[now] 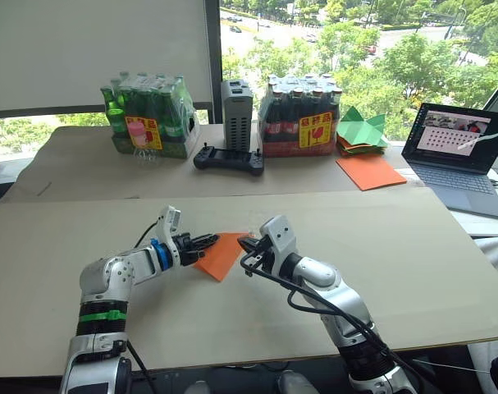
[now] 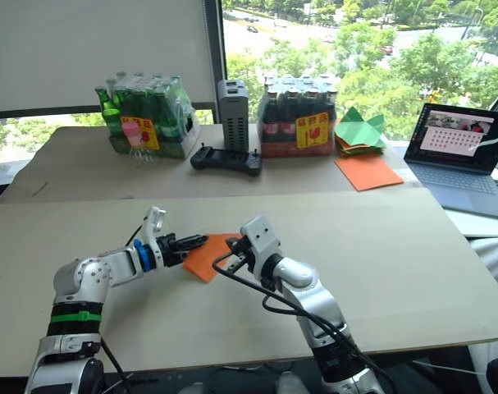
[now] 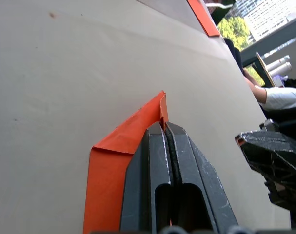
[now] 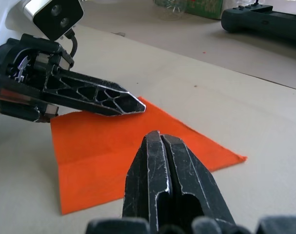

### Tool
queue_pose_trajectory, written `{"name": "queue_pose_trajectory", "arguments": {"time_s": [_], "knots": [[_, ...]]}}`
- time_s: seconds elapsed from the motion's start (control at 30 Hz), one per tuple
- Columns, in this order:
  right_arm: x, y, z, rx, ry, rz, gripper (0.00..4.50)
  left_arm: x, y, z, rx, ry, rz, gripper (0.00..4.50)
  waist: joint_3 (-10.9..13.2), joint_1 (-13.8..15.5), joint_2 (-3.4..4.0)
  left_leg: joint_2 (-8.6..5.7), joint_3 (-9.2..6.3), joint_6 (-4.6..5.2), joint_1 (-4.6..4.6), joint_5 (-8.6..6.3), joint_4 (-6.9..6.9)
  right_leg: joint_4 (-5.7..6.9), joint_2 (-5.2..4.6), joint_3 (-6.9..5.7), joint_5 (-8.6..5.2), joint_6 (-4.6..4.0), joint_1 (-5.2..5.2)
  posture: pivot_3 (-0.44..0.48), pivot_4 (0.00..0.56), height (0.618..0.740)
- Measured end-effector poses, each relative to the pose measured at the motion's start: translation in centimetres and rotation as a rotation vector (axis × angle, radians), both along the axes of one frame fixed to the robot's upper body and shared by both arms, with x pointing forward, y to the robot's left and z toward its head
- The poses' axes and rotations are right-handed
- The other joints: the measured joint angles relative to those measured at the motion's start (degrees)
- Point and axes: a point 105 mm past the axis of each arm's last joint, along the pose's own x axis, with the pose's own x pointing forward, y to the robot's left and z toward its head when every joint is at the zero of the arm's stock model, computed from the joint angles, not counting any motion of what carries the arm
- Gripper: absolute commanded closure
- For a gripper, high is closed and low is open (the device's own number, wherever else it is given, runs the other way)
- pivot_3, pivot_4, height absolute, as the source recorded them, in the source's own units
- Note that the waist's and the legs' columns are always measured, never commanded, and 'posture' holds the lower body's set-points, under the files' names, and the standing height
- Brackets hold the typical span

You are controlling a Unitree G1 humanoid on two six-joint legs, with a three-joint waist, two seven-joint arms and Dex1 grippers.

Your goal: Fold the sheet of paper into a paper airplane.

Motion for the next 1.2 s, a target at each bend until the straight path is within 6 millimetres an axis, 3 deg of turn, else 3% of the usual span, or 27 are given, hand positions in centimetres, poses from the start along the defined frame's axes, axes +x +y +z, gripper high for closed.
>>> {"name": "queue_pose_trajectory", "arguments": {"time_s": [0.27,0.43,0.57,0.83,1.2], "knots": [[0.0,0.0,0.0,-0.001,0.000,0.004,4.50,-0.1,0.3,1.2,-0.085,-0.020,0.286,4.45,0.0,0.2,-0.02,-0.03,0.01,0.00,-0.03,0.00,0.05,0.00,-0.06,0.01,0.01,0.01,0.01,0.000,0.150,0.740],[0.0,0.0,0.0,-0.001,0.001,0.007,4.50,-0.5,1.1,0.6,-0.096,0.042,0.439,4.45,0.0,0.4,-0.03,-0.05,0.01,0.00,-0.02,0.00,0.08,-0.01,-0.06,0.01,0.02,0.02,0.04,0.000,0.150,0.740],[-0.1,0.1,-0.1,-0.003,0.004,0.017,4.50,-0.9,2.5,-0.9,-0.101,0.153,0.599,4.45,0.0,0.6,-0.03,-0.05,0.00,0.00,-0.02,0.00,0.10,-0.01,-0.05,0.01,0.02,0.02,0.05,0.000,0.150,0.740],[-0.2,0.4,-0.2,-0.004,0.009,0.031,4.50,-1.5,3.1,-1.6,-0.142,0.239,0.656,1.95,0.0,1.0,-0.04,-0.08,0.00,-0.01,-0.05,-0.01,0.24,-0.02,-0.05,0.00,0.02,0.03,0.09,0.000,0.150,0.740],[-0.3,0.6,-0.3,-0.008,0.012,0.040,4.50,-1.6,4.8,1.3,0.024,0.053,0.386,1.95,0.0,0.9,-0.03,-0.07,-0.01,-0.01,-0.02,0.00,0.26,0.00,-0.01,-0.01,0.02,0.03,0.09,0.000,0.150,0.740]]}}
